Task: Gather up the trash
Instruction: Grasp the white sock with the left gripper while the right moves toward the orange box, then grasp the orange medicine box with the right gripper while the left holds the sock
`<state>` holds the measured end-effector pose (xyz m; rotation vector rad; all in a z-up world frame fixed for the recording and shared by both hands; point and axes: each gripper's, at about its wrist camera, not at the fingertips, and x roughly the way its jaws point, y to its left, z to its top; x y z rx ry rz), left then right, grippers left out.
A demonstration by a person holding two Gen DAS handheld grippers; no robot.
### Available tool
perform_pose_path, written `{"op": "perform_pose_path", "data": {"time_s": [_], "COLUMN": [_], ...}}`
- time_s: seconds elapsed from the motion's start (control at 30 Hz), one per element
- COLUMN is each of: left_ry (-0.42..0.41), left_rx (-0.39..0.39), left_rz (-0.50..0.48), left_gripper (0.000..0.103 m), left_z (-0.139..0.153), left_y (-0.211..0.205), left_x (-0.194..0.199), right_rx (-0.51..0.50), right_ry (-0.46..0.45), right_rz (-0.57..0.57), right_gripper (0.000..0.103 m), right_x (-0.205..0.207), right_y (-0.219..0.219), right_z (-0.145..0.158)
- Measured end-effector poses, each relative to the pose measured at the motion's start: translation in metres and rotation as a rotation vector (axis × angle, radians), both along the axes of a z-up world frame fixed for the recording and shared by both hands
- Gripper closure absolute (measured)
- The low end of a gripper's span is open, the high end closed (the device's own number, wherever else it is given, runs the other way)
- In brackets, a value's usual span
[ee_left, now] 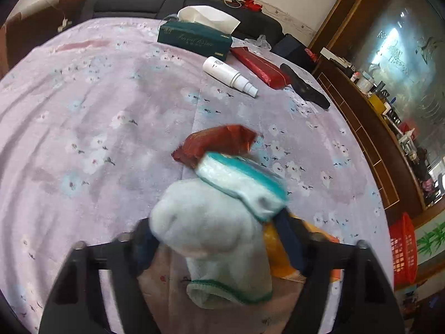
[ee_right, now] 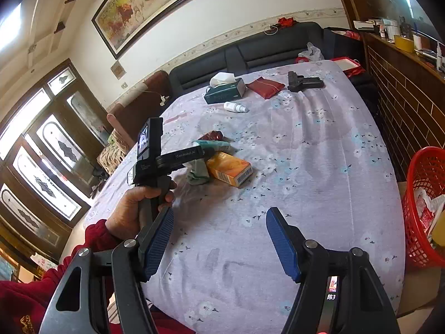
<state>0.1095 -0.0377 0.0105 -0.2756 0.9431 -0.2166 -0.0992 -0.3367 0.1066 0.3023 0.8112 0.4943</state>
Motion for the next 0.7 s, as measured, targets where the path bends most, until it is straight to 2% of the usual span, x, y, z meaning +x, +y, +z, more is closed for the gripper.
{"op": "perform_pose_path", "data": {"time_s": [0.03, 0.13, 0.23, 0.4, 0.63, 0.7], "left_ry": [0.006, 0.009, 0.006, -0.043, -0.119, -0.137], "left_rx": [-0.001, -0.003, -0.013, -0.022, -0.013, 0.0], "left_rz": [-0.001, 0.006, -0.007, -0.032, -0.052, -0.057], "left_gripper": [0.062, 0.075, 0.075, 0.075, 0.075, 0.075], "left_z": [-0.001, -0.001, 0.003, 0.019, 0.036, 0.04], "left_y": [0.001, 0.01, 0.017, 0.032, 0.045, 0.045], "left_x": [0.001, -0.003, -0.014, -0.051, -0.088, -0.095], "right_rx": [-0.004, -0.018, -0.037, -0.13, -0.248, -0.23], "right_ry": [0.004, 0.025, 0.041, 0.104, 0.149, 0.186], "right_rz": [0.003, 0.024, 0.065, 0.173, 0.281, 0.309], "right_gripper": [0.03, 0.03, 0.03, 0.03, 0.029, 0.029], "right_x": [0.002, 0.013, 0.03, 0.081, 0.164, 0.187], "right_y": [0.0, 0.003, 0.009, 0.033, 0.082, 0.092], "right_z": [-0.001, -0.004, -0.006, -0.022, -0.061, -0.075]}}
